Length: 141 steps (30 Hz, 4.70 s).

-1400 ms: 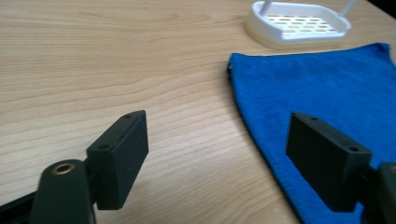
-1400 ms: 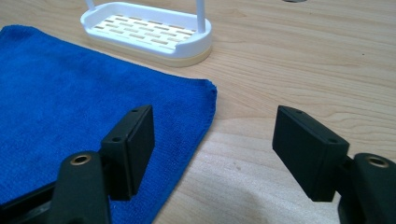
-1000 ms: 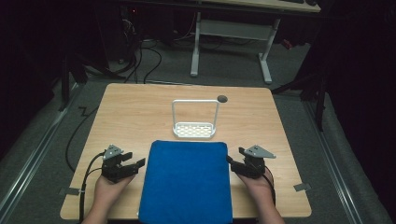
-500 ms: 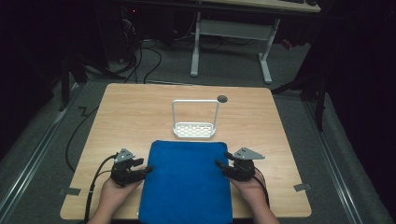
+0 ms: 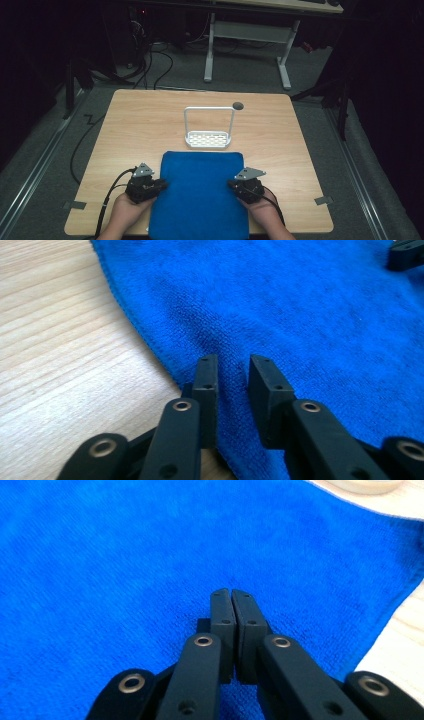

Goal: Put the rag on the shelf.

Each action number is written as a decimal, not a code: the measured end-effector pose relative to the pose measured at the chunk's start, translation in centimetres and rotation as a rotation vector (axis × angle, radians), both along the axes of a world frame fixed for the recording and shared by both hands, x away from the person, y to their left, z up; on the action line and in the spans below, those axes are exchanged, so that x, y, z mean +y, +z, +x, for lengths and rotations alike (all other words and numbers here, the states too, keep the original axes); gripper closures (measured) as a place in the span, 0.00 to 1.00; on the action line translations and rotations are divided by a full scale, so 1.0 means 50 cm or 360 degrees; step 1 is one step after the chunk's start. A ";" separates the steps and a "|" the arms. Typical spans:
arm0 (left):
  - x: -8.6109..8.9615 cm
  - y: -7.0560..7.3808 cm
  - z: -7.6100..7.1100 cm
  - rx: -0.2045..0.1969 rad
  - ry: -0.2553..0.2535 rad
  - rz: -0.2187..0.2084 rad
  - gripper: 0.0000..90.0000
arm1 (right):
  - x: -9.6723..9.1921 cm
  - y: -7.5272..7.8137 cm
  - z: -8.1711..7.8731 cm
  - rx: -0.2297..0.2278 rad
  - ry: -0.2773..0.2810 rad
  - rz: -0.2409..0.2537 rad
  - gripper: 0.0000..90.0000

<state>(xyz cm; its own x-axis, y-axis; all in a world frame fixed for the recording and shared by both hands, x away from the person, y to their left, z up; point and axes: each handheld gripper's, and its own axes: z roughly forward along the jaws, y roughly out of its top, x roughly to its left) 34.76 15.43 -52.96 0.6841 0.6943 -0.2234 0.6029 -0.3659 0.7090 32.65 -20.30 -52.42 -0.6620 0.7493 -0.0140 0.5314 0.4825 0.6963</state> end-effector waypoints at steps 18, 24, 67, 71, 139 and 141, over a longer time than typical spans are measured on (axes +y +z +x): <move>-0.038 0.010 -0.064 -0.0033 -0.0137 0.0037 0.73 | -0.074 0.003 -0.071 0.0037 -0.0055 0.0114 0.93; -0.020 0.016 -0.046 -0.0169 0.0043 -0.0030 0.62 | -0.088 0.015 -0.070 -0.0092 -0.0119 0.0187 0.79; -0.072 -0.011 0.084 -0.0167 0.0235 0.0059 0.98 | -0.122 0.014 -0.048 -0.0149 -0.0263 0.0288 0.64; -0.073 -0.011 0.083 -0.0174 0.0230 0.0071 0.97 | -0.119 0.012 -0.029 -0.0147 -0.0295 0.0305 0.59; -0.036 0.064 0.020 -0.0540 0.0285 -0.0233 0.98 | -0.076 0.097 0.033 -0.0472 -0.0309 0.0372 0.97; -0.027 0.082 0.013 -0.0593 0.0320 -0.0279 0.98 | -0.072 0.111 0.025 -0.0530 -0.0304 0.0406 0.97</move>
<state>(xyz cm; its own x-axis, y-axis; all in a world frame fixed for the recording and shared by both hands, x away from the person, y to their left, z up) 35.42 14.06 -48.85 0.5958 0.7950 -0.1137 0.3418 -0.1229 0.9317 33.91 -23.87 -46.87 -0.5026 0.8645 -0.0017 0.3212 0.1886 0.9281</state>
